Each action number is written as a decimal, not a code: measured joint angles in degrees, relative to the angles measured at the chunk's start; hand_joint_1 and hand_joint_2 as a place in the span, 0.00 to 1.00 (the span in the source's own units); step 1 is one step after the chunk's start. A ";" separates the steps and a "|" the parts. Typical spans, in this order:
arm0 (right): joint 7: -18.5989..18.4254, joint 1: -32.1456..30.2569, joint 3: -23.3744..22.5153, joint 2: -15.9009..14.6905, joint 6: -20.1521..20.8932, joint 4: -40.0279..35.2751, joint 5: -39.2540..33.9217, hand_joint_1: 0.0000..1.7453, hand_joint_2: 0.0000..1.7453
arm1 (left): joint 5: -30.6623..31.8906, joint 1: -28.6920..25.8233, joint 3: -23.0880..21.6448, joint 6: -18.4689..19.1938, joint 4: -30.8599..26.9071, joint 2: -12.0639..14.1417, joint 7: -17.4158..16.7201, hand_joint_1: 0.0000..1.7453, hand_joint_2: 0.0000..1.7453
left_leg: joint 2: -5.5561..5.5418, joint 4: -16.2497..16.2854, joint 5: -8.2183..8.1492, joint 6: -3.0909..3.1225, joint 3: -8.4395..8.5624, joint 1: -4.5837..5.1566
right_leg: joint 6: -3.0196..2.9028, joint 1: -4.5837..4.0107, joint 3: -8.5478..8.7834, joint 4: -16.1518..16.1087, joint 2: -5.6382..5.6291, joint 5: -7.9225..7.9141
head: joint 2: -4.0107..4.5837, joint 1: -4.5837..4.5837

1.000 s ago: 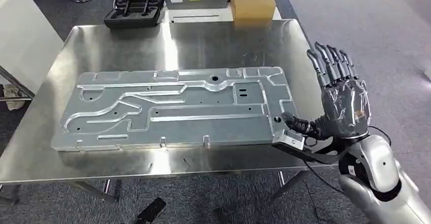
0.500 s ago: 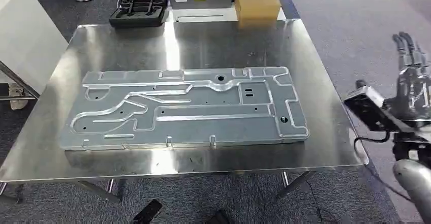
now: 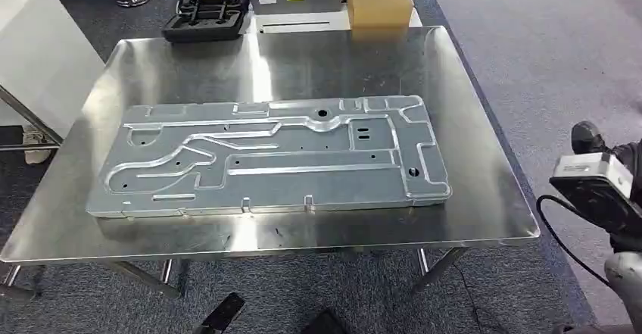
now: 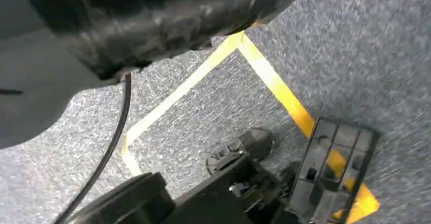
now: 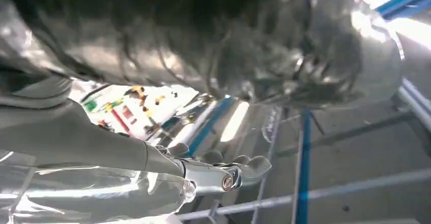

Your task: Take the parts from the cabinet and place them on the table.

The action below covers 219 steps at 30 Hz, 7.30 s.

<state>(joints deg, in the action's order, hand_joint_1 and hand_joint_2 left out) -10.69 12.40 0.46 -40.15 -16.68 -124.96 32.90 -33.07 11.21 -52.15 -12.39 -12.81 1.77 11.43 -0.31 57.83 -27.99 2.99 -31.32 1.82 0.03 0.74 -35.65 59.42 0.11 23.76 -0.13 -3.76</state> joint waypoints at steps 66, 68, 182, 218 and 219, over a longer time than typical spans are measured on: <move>-1.11 4.03 18.27 6.38 -1.02 -7.39 12.25 0.00 0.00 | -1.16 -0.11 3.26 1.05 -0.31 -1.60 -1.18 0.00 0.00 | 0.62 -2.16 -0.16 0.98 2.15 -1.04 | 1.65 0.41 -4.90 1.65 -0.04 1.33 | 0.00 0.28; -1.97 1.46 18.27 6.47 -3.04 -6.49 18.51 0.00 0.00 | -1.27 -0.15 3.26 1.05 -0.31 -1.66 -1.18 0.00 0.00 | 0.64 -2.10 1.38 1.40 0.23 -0.87 | 1.88 0.42 -6.41 9.92 -0.04 8.26 | 0.00 0.31; 9.09 -7.42 18.64 41.31 15.49 112.65 -21.51 0.00 0.00 | 3.15 -4.52 -9.37 -1.09 -2.10 -5.29 -5.49 0.00 0.00 | 0.37 9.85 -1.07 -3.70 -7.02 -2.58 | -0.68 0.61 5.02 -1.48 3.88 4.52 | 0.00 0.15; 8.70 -8.06 18.49 42.68 18.05 112.89 -20.09 0.00 0.00 | 1.68 -3.89 -12.31 -1.88 -3.37 -1.42 -6.43 0.00 0.00 | 4.15 0.91 1.15 -0.79 -3.06 -0.17 | -1.16 -0.94 5.66 -0.17 6.34 6.64 | 0.00 0.02; 8.35 -7.97 18.66 42.69 18.34 112.89 -19.63 0.00 0.00 | 1.12 -4.08 -12.31 -1.82 -3.37 -1.27 -6.64 0.00 0.00 | 3.51 0.91 1.14 -0.75 -3.09 -0.10 | -0.99 -0.89 5.87 -0.35 6.99 6.68 | 0.00 -0.04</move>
<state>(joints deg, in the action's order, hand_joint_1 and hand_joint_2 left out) -2.34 4.43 19.12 2.54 1.66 -12.06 13.26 -31.95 7.13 -64.46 -14.21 -16.17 0.50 4.79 3.20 58.74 -26.85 2.24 -34.41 1.72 -0.97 -0.15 -29.78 59.07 7.10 30.44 -0.13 -3.80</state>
